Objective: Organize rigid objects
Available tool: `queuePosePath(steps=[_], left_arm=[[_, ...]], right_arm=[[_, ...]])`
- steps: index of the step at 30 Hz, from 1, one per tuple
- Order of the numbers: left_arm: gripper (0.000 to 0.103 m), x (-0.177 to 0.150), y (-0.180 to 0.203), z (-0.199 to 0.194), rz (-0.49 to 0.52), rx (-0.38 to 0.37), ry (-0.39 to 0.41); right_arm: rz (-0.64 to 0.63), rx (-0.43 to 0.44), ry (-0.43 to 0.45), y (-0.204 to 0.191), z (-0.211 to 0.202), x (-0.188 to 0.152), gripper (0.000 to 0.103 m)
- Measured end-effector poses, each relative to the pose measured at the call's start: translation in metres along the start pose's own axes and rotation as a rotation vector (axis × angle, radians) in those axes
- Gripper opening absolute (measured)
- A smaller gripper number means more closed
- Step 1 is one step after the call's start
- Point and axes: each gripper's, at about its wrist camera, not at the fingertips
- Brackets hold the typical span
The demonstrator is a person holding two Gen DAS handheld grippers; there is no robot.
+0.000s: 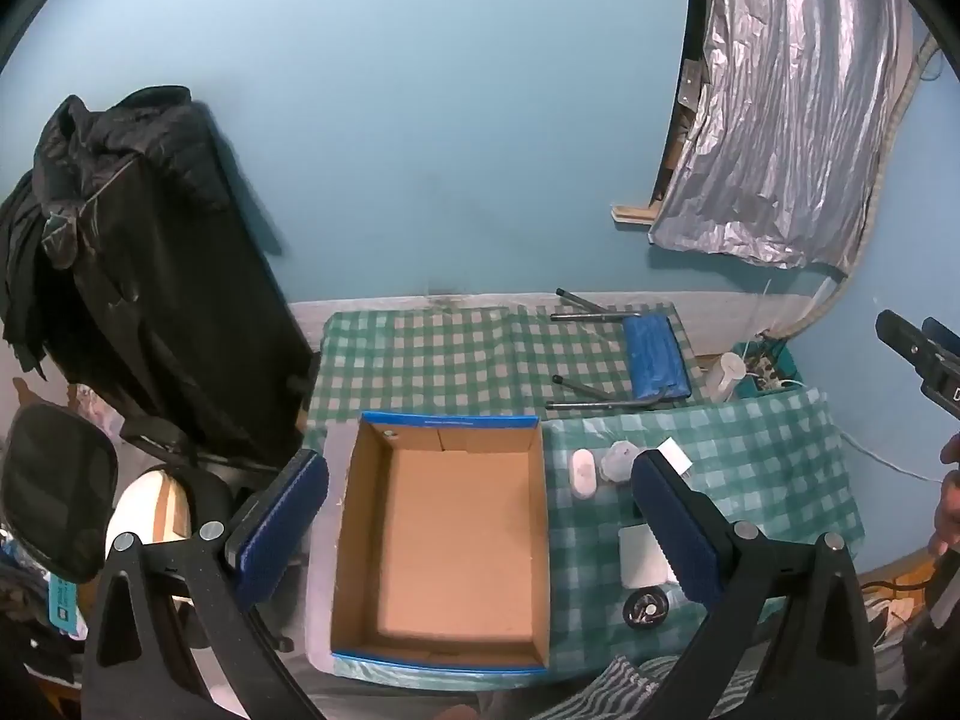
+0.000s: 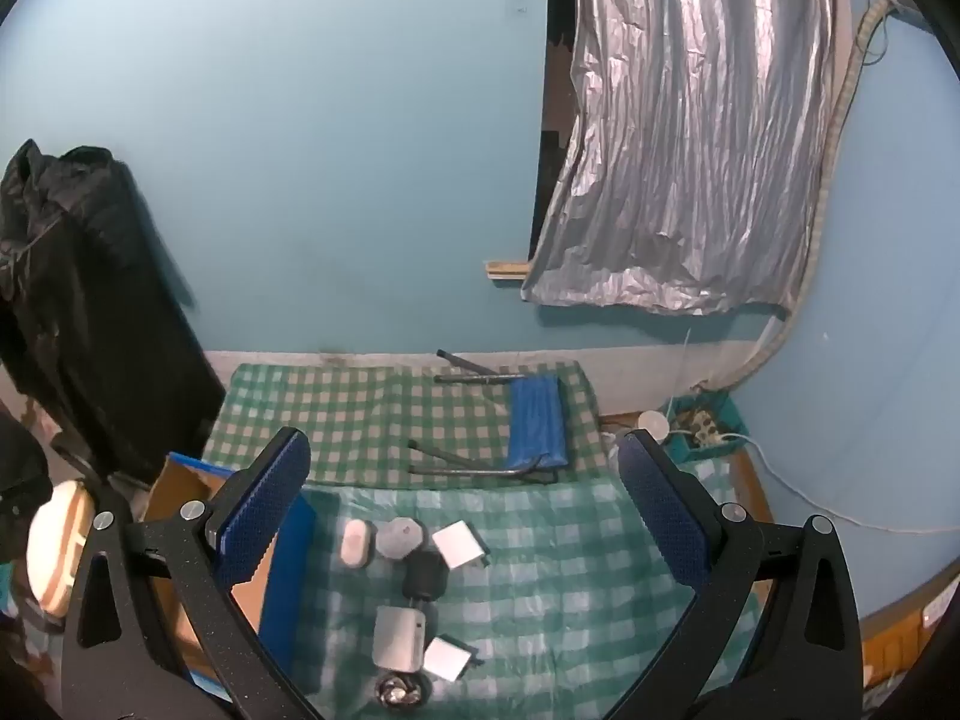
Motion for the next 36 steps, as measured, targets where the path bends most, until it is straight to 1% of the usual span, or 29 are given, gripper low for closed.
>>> queuePosePath(steps=[6, 7, 12, 13, 16, 22, 27, 36], left_arm=[[0.102, -0.002, 0.0, 0.003, -0.005, -0.01, -0.017], [0.102, 0.002, -0.005, -0.003, -0.008, -0.006, -0.012], [0.102, 0.005, -0.007, -0.004, 0.003, 0.003, -0.009], [0.102, 0.003, -0.002, -0.005, -0.002, 0.008, -0.004], [0.102, 0.002, -0.002, -0.005, -0.002, 0.005, 0.005], [0.102, 0.001, -0.003, -0.007, -0.006, -0.006, 0.018], [0.102, 0.001, -0.003, -0.008, -0.005, -0.009, 0.019], [0.102, 0.003, -0.002, -0.007, 0.006, -0.01, 0.011]], right_arm=[[-0.004, 0.002, -0.013, 0.002, 0.001, 0.0, 0.101], [-0.004, 0.0, -0.012, 0.002, 0.001, 0.0, 0.101], [-0.003, 0.012, -0.018, 0.002, -0.002, 0.008, 0.101], [-0.003, 0.009, -0.02, 0.002, -0.002, 0.002, 0.101], [-0.005, 0.012, -0.02, 0.003, 0.0, -0.002, 0.101], [-0.002, 0.01, -0.022, 0.004, 0.003, -0.003, 0.101], [-0.008, 0.01, -0.026, 0.001, 0.002, 0.003, 0.101], [-0.006, 0.01, -0.025, 0.001, 0.002, 0.004, 0.101]])
Point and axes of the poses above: each gripper's, at about its wrist camera, not at the fingertips, and z roughly the way its jaws point, y to its right, x to its top, and after that the axes turned 14 degrees about -x, right-handed
